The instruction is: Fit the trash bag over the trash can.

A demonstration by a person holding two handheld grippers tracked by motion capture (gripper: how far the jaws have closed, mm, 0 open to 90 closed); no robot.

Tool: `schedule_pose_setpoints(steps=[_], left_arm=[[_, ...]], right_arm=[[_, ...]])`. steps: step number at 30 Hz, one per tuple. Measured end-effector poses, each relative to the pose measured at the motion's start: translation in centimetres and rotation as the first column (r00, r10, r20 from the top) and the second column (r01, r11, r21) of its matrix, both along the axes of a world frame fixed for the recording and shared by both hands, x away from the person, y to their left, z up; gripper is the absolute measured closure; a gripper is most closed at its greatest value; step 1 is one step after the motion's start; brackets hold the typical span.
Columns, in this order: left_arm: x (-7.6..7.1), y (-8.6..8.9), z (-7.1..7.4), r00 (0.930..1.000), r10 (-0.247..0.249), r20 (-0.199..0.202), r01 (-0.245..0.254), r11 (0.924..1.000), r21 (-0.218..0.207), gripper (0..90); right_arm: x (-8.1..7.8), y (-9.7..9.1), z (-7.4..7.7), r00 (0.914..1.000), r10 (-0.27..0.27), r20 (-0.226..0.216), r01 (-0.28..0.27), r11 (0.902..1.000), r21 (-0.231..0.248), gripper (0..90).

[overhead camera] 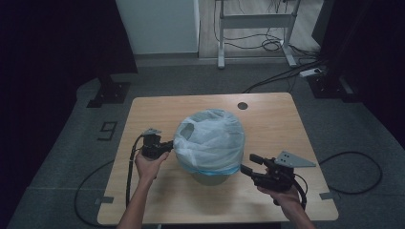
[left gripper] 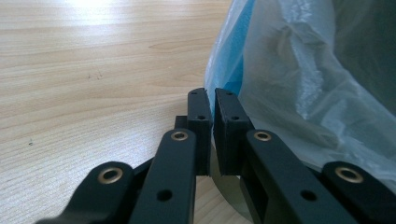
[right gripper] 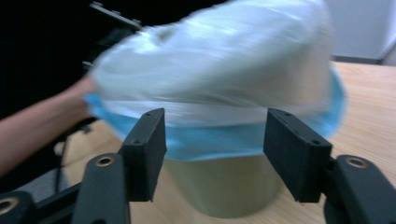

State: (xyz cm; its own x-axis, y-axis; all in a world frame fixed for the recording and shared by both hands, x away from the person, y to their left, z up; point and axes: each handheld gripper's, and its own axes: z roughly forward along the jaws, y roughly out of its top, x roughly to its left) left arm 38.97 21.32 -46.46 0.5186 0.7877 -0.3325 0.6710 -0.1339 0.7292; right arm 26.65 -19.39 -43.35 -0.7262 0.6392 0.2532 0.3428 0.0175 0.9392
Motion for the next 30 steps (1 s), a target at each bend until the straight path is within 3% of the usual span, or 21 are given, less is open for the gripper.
schedule_pose_setpoints(steps=[3, 7, 10, 13, 15, 22, 25, 30], left_arm=[[0.0, -0.1, 0.0, 1.0, 0.001, 0.001, -0.001, 1.0, -0.006, 84.9], [0.0, -0.2, 0.0, 1.0, -0.001, -0.002, 0.001, 1.0, -0.005, 84.8], [0.0, -0.3, -0.1, 1.0, -0.004, -0.001, 0.004, 1.0, -0.005, 84.8], [0.0, -0.4, -0.1, 1.0, -0.008, 0.0, 0.008, 1.0, -0.005, 84.8], [0.0, -0.4, -0.1, 1.0, -0.009, 0.001, 0.009, 1.0, -0.003, 84.9], [-0.1, -0.4, -0.1, 1.0, -0.008, 0.005, 0.008, 1.0, -0.003, 85.0], [-0.1, -0.4, 0.0, 1.0, -0.007, 0.005, 0.007, 1.0, 0.001, 85.1], [-0.2, -0.4, -0.1, 1.0, -0.005, 0.005, 0.005, 0.9999, 0.009, 85.4]], right_arm=[[-0.6, 1.0, 0.5, 0.9995, 0.027, 0.016, -0.027, 0.9995, -0.016, 31.1], [-0.2, 2.3, 0.3, 0.9997, 0.016, 0.017, -0.015, 0.9977, -0.067, 26.0], [0.3, 3.0, -0.1, 1.0, -0.001, 0.009, 0.002, 0.9962, -0.087, 29.4], [0.4, 3.4, -0.5, 0.9997, -0.016, 0.02, 0.018, 0.9948, -0.101, 42.7], [0.3, 3.5, -0.7, 0.9995, 0.006, 0.03, -0.003, 0.9945, -0.104, 56.7], [0.2, 3.6, -0.9, 0.998, 0.024, 0.058, -0.017, 0.9927, -0.119, 86.7], [0.0, 3.5, -1.0, 0.9966, 0.027, 0.077, -0.017, 0.9926, -0.12, 88.9], [0.0, 3.3, -2.2, 0.9976, 0.037, 0.059, -0.03, 0.9935, -0.109, 89.2]])
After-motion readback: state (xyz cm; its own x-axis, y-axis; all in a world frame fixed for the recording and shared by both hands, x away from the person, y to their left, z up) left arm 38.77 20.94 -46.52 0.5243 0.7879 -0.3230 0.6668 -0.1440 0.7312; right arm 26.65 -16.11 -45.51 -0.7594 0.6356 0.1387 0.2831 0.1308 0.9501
